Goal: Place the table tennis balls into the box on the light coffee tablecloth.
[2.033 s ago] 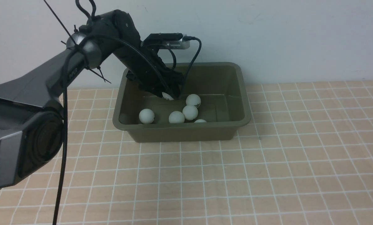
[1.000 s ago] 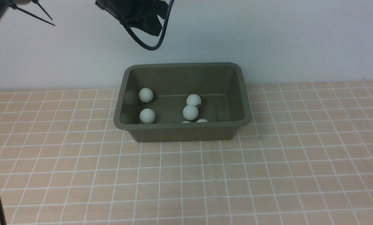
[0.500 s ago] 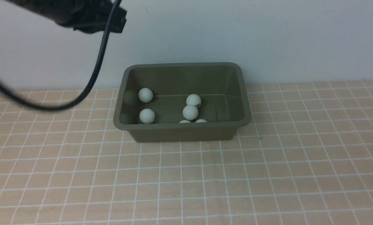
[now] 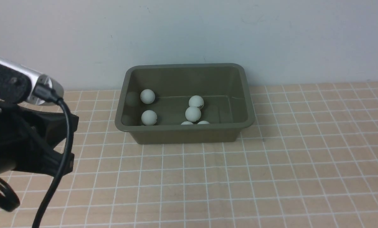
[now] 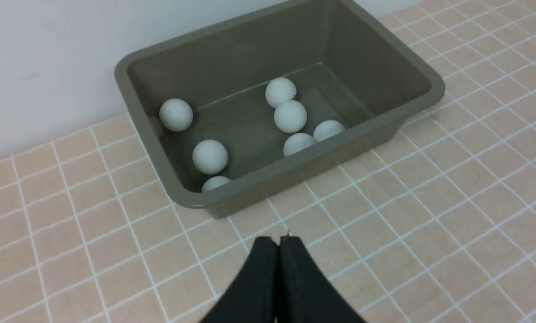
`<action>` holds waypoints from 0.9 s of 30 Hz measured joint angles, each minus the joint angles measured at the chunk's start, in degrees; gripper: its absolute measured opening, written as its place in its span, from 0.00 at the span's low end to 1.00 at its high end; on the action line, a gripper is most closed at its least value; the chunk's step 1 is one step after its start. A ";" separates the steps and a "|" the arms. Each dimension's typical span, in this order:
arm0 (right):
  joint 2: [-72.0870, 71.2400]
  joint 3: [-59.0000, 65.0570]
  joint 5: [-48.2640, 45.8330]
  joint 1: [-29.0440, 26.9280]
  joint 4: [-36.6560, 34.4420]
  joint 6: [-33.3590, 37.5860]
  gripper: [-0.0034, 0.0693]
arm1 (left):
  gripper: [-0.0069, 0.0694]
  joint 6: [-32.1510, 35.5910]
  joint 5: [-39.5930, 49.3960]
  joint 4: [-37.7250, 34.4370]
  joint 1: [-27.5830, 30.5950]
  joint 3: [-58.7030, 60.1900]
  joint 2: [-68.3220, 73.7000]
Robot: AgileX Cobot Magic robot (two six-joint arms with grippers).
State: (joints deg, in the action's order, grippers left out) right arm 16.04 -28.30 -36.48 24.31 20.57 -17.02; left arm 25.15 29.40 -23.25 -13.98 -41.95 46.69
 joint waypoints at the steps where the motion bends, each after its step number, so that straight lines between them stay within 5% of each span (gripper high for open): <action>1: 0.00 0.00 0.50 0.00 0.64 -0.89 0.03 | 0.00 0.00 0.00 -0.12 0.00 0.14 -0.77; 20: 0.00 0.07 1.09 0.00 1.60 -2.46 0.03 | 0.00 0.74 5.98 0.32 0.18 0.35 -4.02; 27: 0.00 0.09 1.04 0.00 1.62 -2.46 0.03 | 0.00 3.00 -1.30 5.44 8.13 11.40 -18.49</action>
State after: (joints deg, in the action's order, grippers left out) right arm 16.04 -28.21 -35.44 24.31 22.19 -19.48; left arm 28.15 28.11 -17.81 -5.85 -30.55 28.20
